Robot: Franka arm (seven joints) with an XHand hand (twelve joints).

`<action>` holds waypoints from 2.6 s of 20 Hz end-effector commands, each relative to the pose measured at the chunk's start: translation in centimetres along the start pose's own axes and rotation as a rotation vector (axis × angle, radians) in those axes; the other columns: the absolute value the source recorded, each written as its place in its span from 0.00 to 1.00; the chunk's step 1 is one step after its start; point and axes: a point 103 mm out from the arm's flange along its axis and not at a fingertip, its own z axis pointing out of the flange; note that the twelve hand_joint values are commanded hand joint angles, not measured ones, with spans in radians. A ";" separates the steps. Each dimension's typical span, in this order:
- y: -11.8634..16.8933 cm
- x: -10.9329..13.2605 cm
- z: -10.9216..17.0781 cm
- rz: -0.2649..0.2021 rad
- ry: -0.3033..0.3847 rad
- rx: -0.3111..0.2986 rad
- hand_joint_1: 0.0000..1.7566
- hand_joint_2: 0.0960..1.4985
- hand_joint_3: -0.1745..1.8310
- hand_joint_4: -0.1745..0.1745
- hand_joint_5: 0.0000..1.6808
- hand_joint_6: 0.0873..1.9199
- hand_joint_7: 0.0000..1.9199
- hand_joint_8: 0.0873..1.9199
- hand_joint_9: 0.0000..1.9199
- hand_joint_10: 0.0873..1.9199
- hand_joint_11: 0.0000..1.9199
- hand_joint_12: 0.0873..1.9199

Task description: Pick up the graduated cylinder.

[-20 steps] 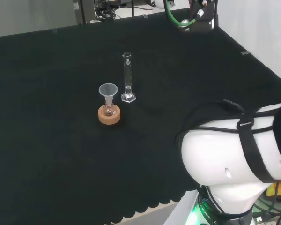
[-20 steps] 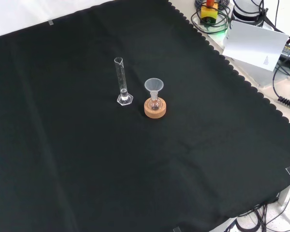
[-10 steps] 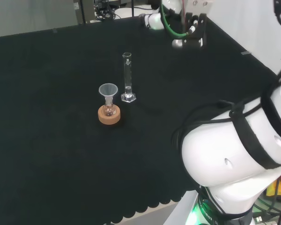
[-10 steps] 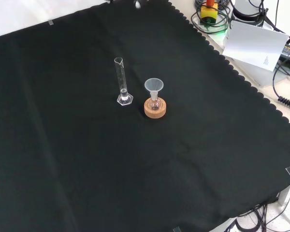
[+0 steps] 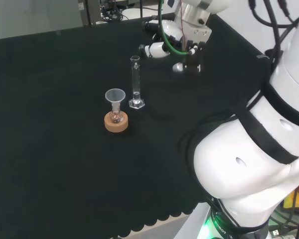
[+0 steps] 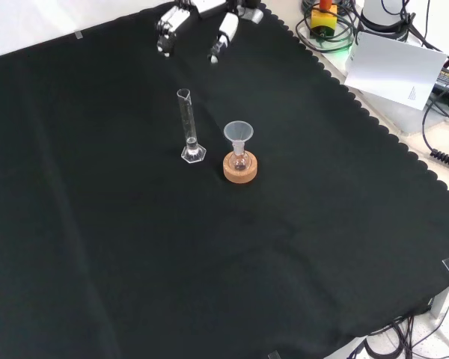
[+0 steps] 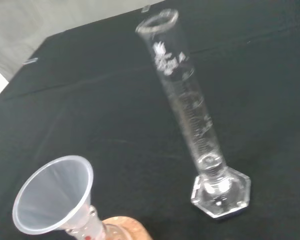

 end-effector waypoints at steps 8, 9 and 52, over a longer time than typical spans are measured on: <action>0.8 -1.4 5.6 -0.052 0.128 0.003 0.44 0.64 0.00 0.34 0.25 0.00 0.16 0.35 0.26 0.31 0.14 0.69; 0.8 -1.7 5.8 -0.054 0.139 -0.002 0.44 0.64 0.00 0.34 0.25 0.00 0.16 0.35 0.27 0.31 0.14 0.69; 2.0 -5.5 12.0 -0.098 0.416 0.019 0.50 0.57 0.00 0.36 0.32 0.00 0.20 0.34 0.32 0.28 0.16 0.68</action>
